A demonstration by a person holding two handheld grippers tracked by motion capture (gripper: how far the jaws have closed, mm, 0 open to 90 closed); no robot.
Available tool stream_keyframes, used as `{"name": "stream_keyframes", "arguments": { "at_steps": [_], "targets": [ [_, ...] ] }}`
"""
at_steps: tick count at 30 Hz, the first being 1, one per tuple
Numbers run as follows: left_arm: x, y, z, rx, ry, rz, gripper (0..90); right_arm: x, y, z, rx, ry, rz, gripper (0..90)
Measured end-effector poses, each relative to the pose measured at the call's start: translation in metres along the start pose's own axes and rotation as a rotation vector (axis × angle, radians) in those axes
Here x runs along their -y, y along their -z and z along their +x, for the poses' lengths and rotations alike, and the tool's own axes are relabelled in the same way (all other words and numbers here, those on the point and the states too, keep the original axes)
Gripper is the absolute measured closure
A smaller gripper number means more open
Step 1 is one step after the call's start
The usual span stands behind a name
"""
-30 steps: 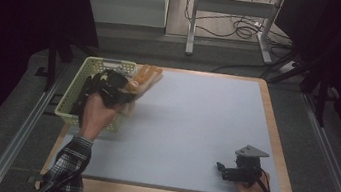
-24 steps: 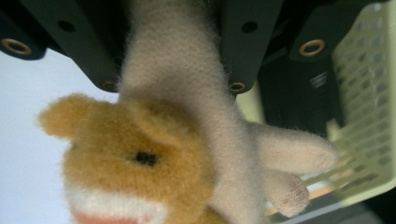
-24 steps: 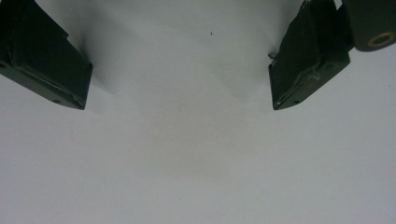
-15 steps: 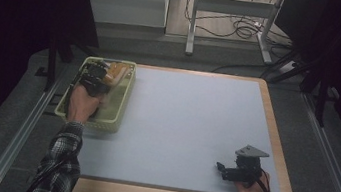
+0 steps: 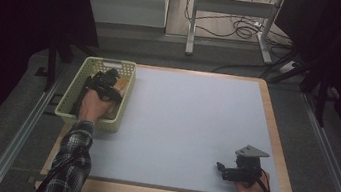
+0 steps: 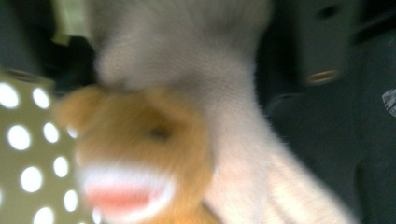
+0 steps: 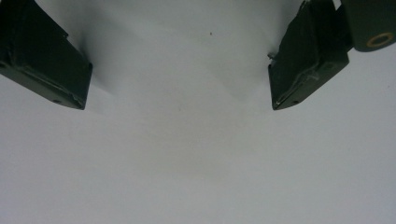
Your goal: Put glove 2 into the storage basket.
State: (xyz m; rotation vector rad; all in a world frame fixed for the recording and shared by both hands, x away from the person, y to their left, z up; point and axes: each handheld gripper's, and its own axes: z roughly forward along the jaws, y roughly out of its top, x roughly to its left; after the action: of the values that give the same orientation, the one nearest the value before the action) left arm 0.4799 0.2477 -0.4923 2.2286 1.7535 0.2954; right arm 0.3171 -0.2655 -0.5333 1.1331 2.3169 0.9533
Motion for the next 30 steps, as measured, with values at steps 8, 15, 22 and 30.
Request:
{"name": "stream_keyframes", "arguments": {
  "at_steps": [8,15,22,30],
  "targets": [
    [0.012,0.051,0.004,0.063,-0.033,-0.174,16.6,0.0,0.0,0.0,0.001,0.001,0.001,5.9],
    [0.019,0.028,0.023,-0.072,0.019,-0.116,60.9,0.0,0.0,0.0,0.001,0.001,0.001,5.9],
    [0.007,0.008,0.001,-0.009,-0.063,-0.057,65.5,0.0,0.0,0.0,0.001,0.0,0.001,5.9],
    [0.012,0.024,0.012,-0.095,-0.027,-0.106,42.8,0.0,0.0,0.0,0.0,0.0,0.0,5.9]
  ]
}}
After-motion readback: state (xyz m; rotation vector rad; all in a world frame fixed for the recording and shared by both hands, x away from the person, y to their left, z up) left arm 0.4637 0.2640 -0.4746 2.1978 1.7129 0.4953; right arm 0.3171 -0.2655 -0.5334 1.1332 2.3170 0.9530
